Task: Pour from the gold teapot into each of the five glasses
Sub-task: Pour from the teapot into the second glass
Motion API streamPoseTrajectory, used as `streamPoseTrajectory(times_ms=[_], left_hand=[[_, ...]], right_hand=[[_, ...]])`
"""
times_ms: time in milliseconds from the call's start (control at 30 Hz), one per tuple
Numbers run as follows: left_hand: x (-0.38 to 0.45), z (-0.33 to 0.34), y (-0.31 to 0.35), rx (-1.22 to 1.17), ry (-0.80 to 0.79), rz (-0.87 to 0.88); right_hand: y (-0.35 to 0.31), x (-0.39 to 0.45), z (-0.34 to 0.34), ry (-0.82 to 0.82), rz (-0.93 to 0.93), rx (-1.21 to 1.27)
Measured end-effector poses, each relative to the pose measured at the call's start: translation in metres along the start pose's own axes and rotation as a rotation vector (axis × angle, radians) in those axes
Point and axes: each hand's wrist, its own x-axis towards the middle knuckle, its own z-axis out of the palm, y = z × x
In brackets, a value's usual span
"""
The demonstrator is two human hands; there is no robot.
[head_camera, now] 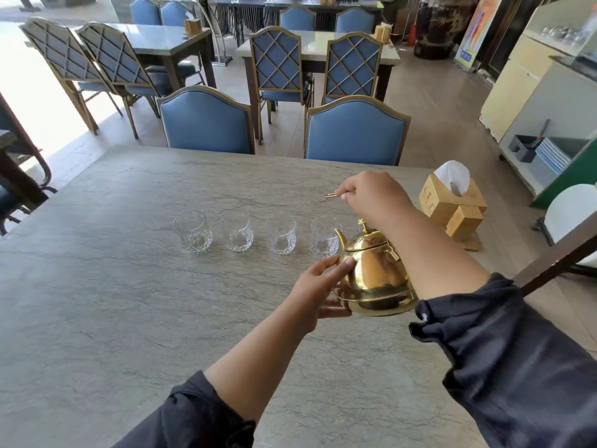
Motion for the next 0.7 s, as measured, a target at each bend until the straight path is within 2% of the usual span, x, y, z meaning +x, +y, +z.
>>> streamPoseTrajectory(times_ms=[700], left_hand=[[-0.0064, 0.0007, -0.0006, 0.012, -0.041, 0.021]], right_hand=[[-0.0032, 0.004, -0.0028, -0.046, -0.008, -0.023]])
